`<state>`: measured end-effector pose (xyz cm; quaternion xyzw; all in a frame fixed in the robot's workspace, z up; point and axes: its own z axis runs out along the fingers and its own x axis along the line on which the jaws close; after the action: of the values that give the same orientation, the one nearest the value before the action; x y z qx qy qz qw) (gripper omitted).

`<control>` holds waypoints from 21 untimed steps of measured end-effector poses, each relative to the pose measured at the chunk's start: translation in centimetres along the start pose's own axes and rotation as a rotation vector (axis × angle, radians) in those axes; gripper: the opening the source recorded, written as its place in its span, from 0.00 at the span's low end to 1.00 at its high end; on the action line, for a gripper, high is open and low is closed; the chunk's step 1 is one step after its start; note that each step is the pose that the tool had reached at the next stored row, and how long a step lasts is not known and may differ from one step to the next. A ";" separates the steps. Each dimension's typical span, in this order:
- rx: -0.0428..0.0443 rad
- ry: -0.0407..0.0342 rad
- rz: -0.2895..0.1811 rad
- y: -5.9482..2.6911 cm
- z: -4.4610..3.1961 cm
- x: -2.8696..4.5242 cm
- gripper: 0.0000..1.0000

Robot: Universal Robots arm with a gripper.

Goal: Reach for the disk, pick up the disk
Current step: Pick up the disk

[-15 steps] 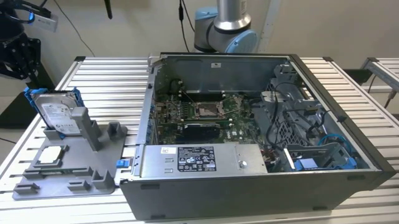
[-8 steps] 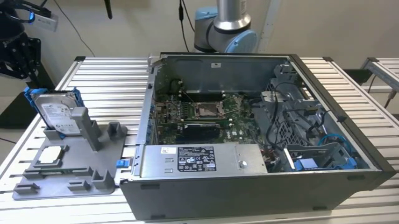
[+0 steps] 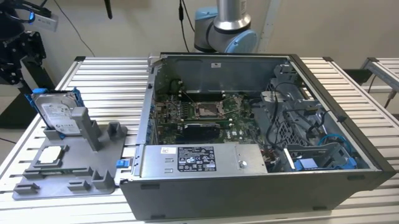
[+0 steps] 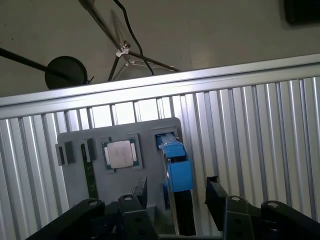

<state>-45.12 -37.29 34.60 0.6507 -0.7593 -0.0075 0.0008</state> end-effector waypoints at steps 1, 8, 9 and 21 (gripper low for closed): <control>0.0000 0.0000 0.000 0.00 0.00 -0.01 1.00; 0.0000 0.0000 0.000 0.00 0.00 -0.02 1.00; 0.0000 0.0000 0.000 0.00 0.01 -0.03 1.00; 0.0000 0.0000 0.000 0.20 1.48 -0.78 1.00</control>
<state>-45.21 -36.47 33.12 0.6507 -0.7593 -0.0075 0.0008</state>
